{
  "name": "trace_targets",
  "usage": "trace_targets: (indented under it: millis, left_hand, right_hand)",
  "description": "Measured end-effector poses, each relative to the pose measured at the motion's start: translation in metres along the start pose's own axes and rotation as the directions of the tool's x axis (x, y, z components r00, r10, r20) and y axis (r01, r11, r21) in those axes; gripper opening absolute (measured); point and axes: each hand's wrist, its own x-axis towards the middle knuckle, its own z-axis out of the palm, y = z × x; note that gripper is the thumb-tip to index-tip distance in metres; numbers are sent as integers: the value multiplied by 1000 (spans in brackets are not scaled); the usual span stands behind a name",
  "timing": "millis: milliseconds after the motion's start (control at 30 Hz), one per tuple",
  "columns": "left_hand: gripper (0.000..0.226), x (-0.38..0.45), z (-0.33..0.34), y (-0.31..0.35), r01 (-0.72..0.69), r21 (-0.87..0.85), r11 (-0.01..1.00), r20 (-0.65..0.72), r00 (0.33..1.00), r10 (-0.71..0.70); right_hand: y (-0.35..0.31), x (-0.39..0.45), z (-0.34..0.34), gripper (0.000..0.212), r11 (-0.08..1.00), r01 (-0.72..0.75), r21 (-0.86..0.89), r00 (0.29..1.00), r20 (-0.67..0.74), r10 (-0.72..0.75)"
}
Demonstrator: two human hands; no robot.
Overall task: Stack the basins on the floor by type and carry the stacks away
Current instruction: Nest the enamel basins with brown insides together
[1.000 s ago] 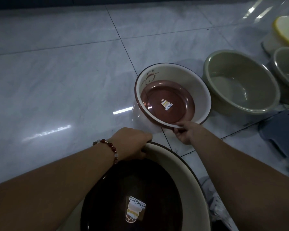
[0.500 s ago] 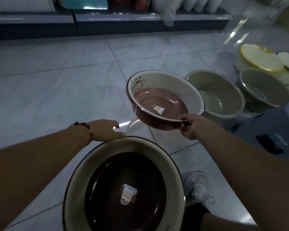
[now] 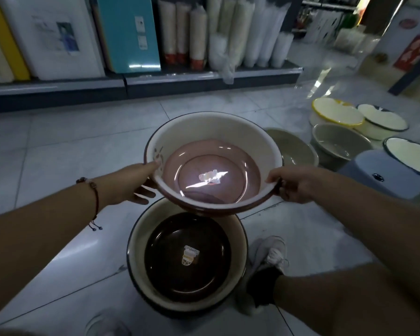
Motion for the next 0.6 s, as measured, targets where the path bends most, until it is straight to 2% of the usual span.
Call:
trace_targets:
  millis: [133,267,500,600]
  left_hand:
    - [29,-39,1,-15,-4,-221,975,-120,993,-23]
    - [24,-62,3,-43,69,-242,968,-142,984,-105]
    - [23,-76,23,-90,134,-275,952,-114,979,-170]
    - [12,-79,37,-99,128,-310,942,-107,980,-168]
  right_hand:
    - [28,-44,8,7,998,-15,-57,995,99,20]
    - [62,-63,17,12,996,25,-80,994,111,-16]
    - [106,-35,44,5,988,136,-80,983,-110,-144]
    - [125,-17,52,16,972,189,-141,966,-150,-210]
